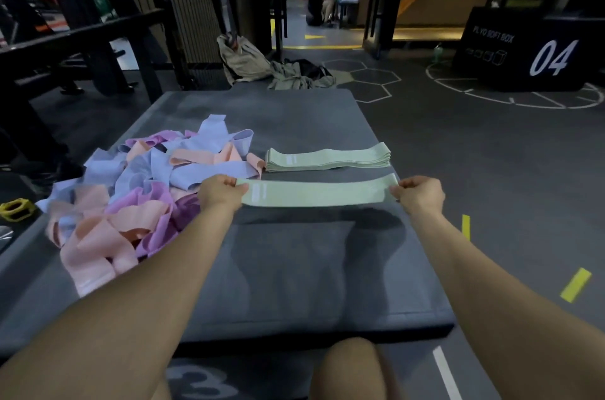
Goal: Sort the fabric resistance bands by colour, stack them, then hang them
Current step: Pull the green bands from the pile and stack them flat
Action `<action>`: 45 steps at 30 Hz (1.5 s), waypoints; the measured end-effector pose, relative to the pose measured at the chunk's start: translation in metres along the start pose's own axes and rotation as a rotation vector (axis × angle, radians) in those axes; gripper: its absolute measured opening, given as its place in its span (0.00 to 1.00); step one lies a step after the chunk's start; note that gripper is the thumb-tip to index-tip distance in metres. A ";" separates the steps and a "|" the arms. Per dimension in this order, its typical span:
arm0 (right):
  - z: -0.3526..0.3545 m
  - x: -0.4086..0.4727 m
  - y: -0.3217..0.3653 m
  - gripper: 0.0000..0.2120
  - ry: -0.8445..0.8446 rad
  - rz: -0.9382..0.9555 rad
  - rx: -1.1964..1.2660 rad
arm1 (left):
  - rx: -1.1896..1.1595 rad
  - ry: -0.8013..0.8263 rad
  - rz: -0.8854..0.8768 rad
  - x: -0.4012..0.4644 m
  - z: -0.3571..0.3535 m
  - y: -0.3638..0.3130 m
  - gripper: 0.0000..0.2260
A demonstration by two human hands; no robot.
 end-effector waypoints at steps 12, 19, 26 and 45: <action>-0.043 0.096 0.057 0.03 -0.119 0.157 -0.101 | 0.032 -0.015 -0.085 0.051 -0.087 -0.074 0.08; -0.076 0.123 0.057 0.03 -0.085 0.220 -0.174 | 0.086 0.106 -0.026 0.072 -0.124 -0.068 0.07; -0.089 0.128 0.055 0.05 -0.086 0.272 -0.249 | 0.244 0.156 -0.095 0.082 -0.131 -0.056 0.12; -0.160 0.062 0.088 0.24 0.411 0.832 -0.365 | 0.263 0.171 -0.147 0.094 -0.132 -0.046 0.11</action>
Point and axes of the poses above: each hand's wrist, its own x-axis towards the middle knuckle, its own z-axis out of the back of the hand, y = z × x, the point moved 5 cm from there along x, towards the middle knuckle, and after that the axes turned 15 degrees about -y, right-handed, at the moved point
